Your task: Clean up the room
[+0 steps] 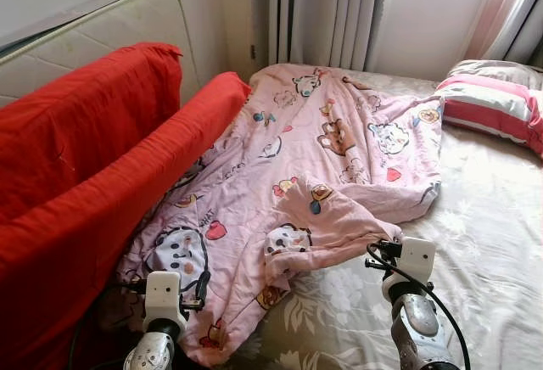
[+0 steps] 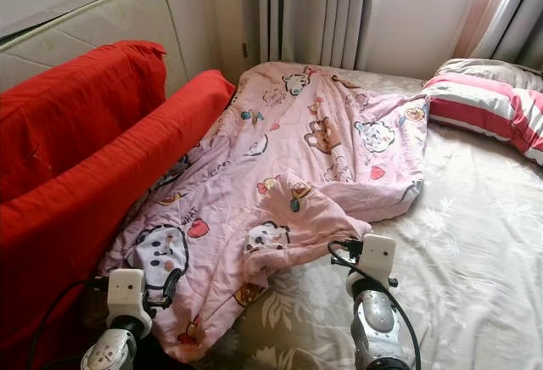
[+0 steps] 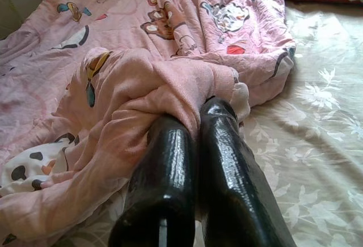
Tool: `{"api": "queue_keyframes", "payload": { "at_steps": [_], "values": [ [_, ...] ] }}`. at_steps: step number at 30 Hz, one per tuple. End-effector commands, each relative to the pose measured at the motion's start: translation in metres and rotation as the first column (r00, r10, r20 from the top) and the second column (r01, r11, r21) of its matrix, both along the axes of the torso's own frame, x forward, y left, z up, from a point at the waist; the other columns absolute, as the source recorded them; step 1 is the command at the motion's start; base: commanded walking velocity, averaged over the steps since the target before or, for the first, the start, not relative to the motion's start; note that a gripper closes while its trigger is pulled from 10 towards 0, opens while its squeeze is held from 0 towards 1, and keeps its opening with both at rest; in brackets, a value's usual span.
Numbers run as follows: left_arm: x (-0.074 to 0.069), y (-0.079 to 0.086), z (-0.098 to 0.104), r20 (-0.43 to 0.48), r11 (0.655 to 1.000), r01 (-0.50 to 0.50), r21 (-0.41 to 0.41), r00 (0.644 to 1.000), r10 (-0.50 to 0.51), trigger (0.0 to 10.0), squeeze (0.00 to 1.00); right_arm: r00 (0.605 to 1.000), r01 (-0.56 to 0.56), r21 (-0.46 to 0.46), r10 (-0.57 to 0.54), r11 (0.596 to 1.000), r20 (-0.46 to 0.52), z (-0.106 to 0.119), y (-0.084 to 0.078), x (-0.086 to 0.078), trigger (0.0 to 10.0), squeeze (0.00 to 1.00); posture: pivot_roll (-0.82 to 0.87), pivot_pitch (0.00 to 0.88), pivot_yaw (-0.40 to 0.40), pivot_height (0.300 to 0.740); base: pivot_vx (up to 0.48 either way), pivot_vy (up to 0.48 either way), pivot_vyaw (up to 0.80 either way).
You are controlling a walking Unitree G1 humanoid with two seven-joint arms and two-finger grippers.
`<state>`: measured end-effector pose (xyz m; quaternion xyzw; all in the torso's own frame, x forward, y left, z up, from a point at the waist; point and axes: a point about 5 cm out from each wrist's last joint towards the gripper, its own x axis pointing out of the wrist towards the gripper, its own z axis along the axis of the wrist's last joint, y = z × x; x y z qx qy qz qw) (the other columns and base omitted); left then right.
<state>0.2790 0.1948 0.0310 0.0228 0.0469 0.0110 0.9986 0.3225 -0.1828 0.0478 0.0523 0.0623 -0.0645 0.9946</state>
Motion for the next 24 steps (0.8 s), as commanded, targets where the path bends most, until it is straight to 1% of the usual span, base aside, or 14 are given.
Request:
{"api": "queue_keyframes", "payload": {
  "at_steps": [1,7,24],
  "values": [
    [-0.0045,0.0021,-0.0041,-0.015,1.000,-0.006,-0.001,1.000,0.006,10.0,0.00,1.000,0.000,-0.003,0.000,1.000,-0.020,-0.0037,0.0008,-0.0021,10.0,0.00,0.03,0.150,-0.007,0.740,0.000,0.000,0.00],
    [-0.0036,0.0015,-0.0035,-0.013,1.000,-0.007,-0.004,1.000,0.007,10.0,0.00,1.000,0.005,0.000,-0.005,1.000,0.010,0.0011,0.0008,0.0002,10.0,0.00,0.03,0.161,-0.008,0.740,0.000,0.000,0.00],
    [-0.0035,0.0009,-0.0032,-0.010,1.000,-0.007,-0.007,1.000,0.007,10.0,0.00,1.000,0.014,-0.001,-0.014,1.000,0.012,0.0018,0.0003,0.0007,10.0,0.00,0.03,0.171,-0.008,0.740,-0.014,0.000,0.00]
  ]
}}
